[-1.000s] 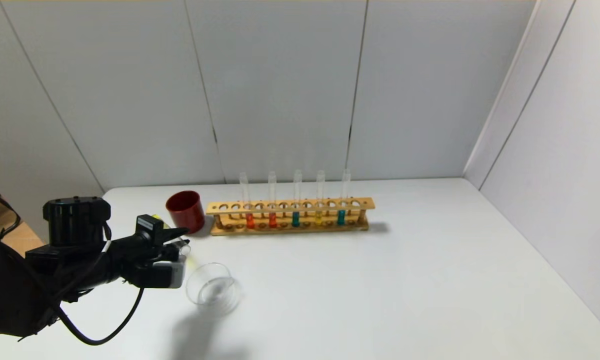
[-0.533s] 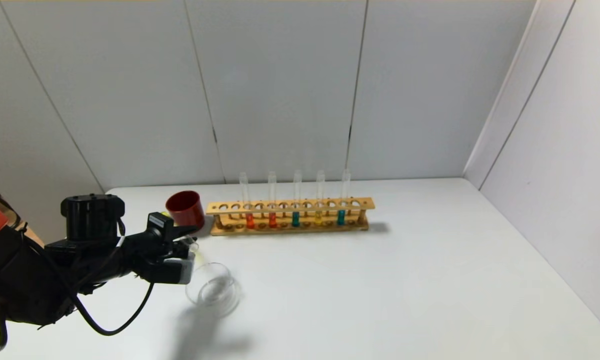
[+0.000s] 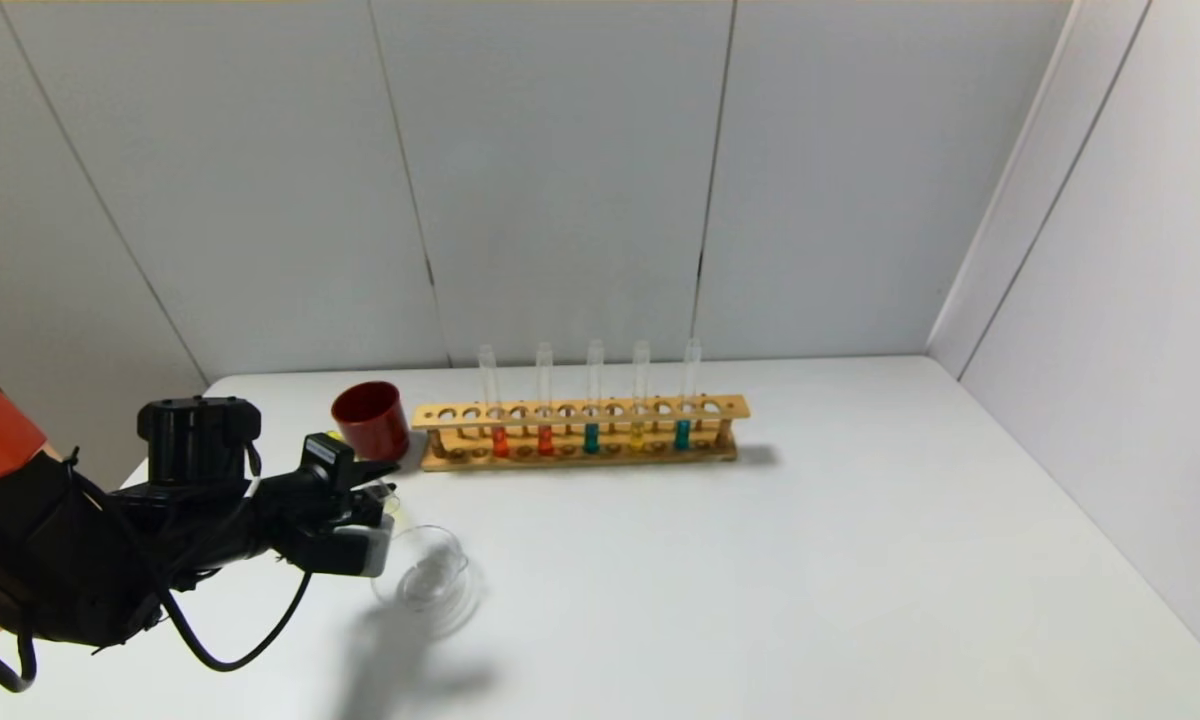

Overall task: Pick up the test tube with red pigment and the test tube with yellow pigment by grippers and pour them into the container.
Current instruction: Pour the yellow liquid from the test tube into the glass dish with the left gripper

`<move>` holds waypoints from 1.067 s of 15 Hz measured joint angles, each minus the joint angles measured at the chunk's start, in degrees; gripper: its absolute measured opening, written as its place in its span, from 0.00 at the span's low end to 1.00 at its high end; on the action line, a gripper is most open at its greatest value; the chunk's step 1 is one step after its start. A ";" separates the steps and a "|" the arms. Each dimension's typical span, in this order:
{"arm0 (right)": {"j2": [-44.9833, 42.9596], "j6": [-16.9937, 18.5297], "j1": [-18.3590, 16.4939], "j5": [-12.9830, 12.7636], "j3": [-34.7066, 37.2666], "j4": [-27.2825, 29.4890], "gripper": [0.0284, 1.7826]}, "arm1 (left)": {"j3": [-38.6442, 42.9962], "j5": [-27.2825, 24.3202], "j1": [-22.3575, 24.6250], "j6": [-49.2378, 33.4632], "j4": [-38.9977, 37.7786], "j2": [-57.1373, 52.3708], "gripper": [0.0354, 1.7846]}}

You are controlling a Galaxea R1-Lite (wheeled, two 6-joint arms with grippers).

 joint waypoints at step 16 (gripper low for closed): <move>0.00 0.00 0.00 0.00 0.00 0.00 0.98 | 0.55 -0.33 0.17 7.41 -1.32 1.44 0.17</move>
